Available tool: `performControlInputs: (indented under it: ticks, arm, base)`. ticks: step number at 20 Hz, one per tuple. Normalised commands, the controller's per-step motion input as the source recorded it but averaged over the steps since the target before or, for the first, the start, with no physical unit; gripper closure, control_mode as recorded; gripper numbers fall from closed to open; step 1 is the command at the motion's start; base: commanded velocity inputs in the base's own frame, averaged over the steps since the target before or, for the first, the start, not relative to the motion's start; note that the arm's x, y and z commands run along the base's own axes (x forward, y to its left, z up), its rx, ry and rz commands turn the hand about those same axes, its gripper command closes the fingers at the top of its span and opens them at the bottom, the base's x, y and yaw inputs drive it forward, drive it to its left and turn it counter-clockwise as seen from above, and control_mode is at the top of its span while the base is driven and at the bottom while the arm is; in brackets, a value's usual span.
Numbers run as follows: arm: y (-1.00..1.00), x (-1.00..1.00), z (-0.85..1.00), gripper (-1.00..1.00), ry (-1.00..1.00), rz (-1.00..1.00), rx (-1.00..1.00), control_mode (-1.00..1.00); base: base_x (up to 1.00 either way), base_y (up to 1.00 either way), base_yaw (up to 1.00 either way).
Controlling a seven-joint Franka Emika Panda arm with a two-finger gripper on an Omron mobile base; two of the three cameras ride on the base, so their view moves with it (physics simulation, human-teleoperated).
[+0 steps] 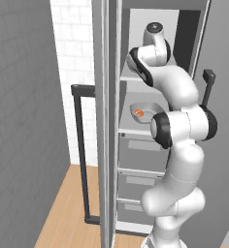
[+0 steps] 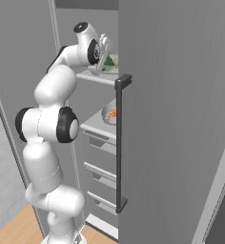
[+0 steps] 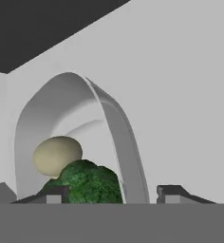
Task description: Take the meat container that has the shrimp and place it on the second highest rack of the freezer. Then take the vegetable container that has the broccoli and mushroom and place it on the highest rack of the freezer.
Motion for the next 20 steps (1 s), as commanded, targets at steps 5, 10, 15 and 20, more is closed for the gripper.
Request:
performControlInputs:
  ticks: [5, 10, 15, 20]
  arm:
    - [0.07, -0.65, 0.09, -1.0, -0.06, 0.0, -0.03, -1.0]
    - [0.24, -0.99, 0.0, -1.0, -0.11, 0.06, 0.01, -1.0]
    - [0.01, -1.0, -0.16, -1.0, -0.01, 0.4, -0.2, -1.0]
    - [0.0, -1.0, -0.26, -1.0, 0.0, 0.56, -0.27, -1.0]
  base:
    - [0.0, 0.0, 0.0]
    - [0.0, 0.0, 0.0]
    - [0.0, 0.0, 0.0]
    - [0.0, 0.0, 0.0]
